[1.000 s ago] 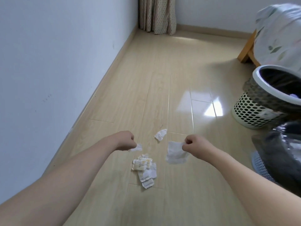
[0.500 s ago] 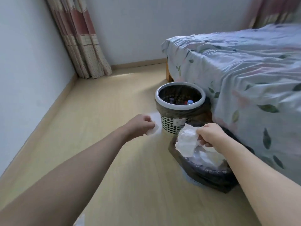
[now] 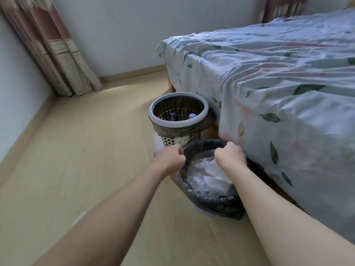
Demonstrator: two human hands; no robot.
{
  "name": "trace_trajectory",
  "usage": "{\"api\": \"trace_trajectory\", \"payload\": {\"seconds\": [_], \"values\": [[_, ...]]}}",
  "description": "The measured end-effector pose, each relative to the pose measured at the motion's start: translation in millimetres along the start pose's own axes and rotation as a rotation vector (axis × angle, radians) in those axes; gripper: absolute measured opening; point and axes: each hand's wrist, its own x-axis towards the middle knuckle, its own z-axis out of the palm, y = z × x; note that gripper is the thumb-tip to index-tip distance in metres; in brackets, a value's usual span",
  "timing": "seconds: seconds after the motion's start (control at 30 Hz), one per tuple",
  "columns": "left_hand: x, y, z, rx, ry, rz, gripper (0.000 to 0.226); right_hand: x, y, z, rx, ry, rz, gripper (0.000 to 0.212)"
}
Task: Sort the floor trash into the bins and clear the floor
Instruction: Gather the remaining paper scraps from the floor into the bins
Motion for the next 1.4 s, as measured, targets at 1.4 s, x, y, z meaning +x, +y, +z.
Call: {"api": "trace_trajectory", "payload": {"seconds": [1.4], "values": [[-220.2, -563.0, 111.2, -0.208, 0.268, -0.514, 0.064, -254.1, -91.9, 456.8, -0.516, -0.621, -0.346, 0.019]]}}
